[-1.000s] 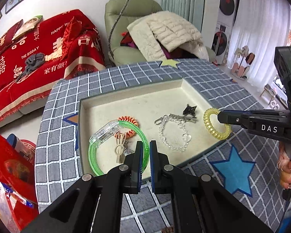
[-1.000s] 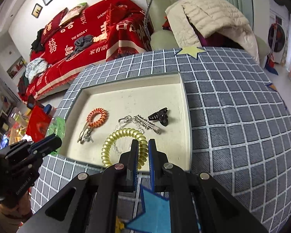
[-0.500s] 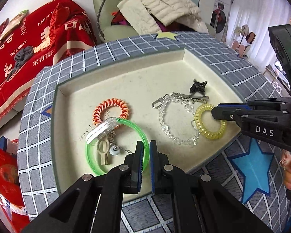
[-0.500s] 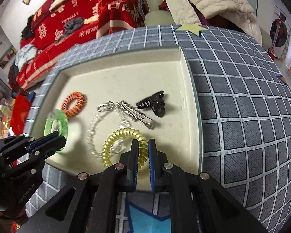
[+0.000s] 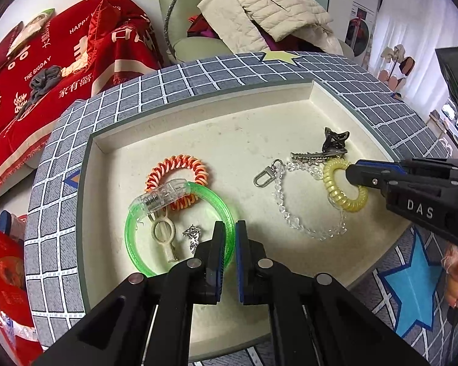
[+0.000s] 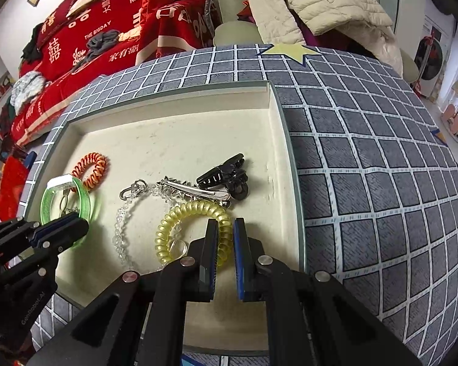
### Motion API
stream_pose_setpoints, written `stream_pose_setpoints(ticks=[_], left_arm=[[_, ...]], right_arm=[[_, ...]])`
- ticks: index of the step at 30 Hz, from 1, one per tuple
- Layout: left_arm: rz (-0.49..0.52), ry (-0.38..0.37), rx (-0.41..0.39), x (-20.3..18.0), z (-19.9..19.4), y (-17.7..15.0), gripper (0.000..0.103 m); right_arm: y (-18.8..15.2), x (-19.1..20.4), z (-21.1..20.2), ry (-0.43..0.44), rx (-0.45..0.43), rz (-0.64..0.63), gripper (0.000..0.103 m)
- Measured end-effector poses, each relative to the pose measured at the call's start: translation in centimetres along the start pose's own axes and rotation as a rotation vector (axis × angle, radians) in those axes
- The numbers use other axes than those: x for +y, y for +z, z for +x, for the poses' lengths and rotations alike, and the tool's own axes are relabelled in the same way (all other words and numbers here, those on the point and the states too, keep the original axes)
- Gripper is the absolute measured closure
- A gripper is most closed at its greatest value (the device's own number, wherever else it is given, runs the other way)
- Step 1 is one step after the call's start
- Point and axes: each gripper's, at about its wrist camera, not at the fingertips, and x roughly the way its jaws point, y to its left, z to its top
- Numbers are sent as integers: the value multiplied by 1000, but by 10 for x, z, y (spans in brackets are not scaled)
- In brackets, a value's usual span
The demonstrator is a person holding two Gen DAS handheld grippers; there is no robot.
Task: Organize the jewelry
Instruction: 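Carry the coil bracelet and bangle into the tray and open both tools, then lift both open tools out of the tray back over the table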
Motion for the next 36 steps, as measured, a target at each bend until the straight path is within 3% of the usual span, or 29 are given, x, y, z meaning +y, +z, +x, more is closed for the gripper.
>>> stream_pose_setpoints(ticks=[6, 8, 10, 12, 25, 36], left_arm=[[-1, 20, -6, 0, 0, -1, 76], [-4, 21, -12, 0, -2, -1, 76], [-12, 19, -19, 1, -4, -1, 76], [-21, 21, -31, 2, -8, -1, 76], [-74, 43, -113, 9, -42, 0, 76], [-132, 50, -140, 18, -69, -27, 75]], right_arm=[[-2, 3, -2, -7, -2, -11, 90], [-2, 1, -3, 8, 1, -2, 81], [-3, 0, -4, 23, -2, 7, 63], [-3, 1, -9, 33, -15, 8, 57], [-13, 2, -63, 110, -138, 50, 47], [-45, 11, -100, 177, -152, 40, 46]])
